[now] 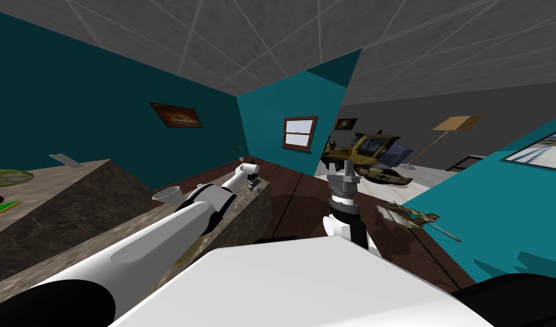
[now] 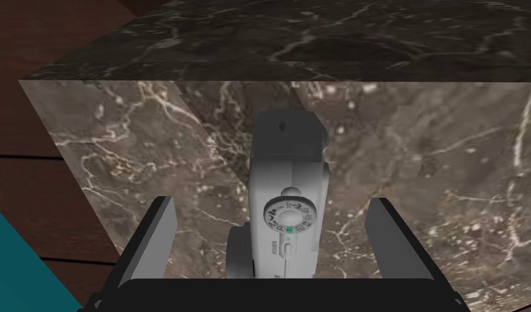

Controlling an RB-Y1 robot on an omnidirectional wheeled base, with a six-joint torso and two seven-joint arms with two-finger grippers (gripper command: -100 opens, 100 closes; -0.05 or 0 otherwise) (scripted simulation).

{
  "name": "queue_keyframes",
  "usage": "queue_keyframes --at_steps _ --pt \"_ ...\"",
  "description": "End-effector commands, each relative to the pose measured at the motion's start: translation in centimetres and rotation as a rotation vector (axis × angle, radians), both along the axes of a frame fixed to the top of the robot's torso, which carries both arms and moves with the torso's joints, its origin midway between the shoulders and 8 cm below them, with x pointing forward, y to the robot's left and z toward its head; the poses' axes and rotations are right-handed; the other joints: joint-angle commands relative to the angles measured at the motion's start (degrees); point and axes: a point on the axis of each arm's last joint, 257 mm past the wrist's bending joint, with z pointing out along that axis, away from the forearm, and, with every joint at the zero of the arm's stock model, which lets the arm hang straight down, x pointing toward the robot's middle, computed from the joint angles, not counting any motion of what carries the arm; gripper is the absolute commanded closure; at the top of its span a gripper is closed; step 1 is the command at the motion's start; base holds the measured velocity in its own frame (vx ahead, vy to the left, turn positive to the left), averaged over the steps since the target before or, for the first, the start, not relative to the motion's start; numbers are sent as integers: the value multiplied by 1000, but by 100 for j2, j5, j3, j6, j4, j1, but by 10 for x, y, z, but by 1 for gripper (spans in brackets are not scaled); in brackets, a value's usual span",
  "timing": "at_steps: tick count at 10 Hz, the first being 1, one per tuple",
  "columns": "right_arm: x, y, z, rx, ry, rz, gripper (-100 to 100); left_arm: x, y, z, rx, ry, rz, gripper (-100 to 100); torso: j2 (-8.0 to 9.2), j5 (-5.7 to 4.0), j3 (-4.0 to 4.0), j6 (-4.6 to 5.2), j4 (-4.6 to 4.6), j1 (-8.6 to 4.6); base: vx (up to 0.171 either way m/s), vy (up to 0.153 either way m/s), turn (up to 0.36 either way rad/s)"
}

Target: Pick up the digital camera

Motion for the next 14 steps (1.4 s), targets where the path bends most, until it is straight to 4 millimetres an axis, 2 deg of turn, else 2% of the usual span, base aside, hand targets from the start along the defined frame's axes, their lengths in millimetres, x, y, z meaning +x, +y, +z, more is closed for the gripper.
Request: queue_keyframes --at_steps 1,4,5,7,8,9,13,14 --pt "0 0 0 0 0 0 0 0 0 0 0 0 0 -100 0 0 0 0 0 0 4 -4 12" --pt "0 0 0 0 0 0 0 0 0 0 0 0 0 -100 4 1 2 1 1 4 -5 6 -17" --pt "0 0 0 0 0 0 0 -4 1 -14 1 0 6 -100 2 1 1 0 1 2 0 0 0" --pt "0 0 0 0 0 0 0 -6 1 -24 1 -1 10 -100 3 1 2 1 0 4 -7 8 -23" --pt "0 0 0 0 0 0 0 -6 -1 -20 1 1 7 -100 3 1 2 0 0 3 0 0 0" --pt "0 0 0 0 0 0 0 -5 -1 -20 1 -1 8 100 2 0 1 0 1 2 0 0 0" --pt "0 0 0 0 0 0 0 -6 0 -21 2 2 10 100 -2 2 0 4 1 2 0 0 0" --pt "0 0 0 0 0 0 0 -6 0 -21 2 2 10 0 -2 3 0 5 1 2 0 0 0"
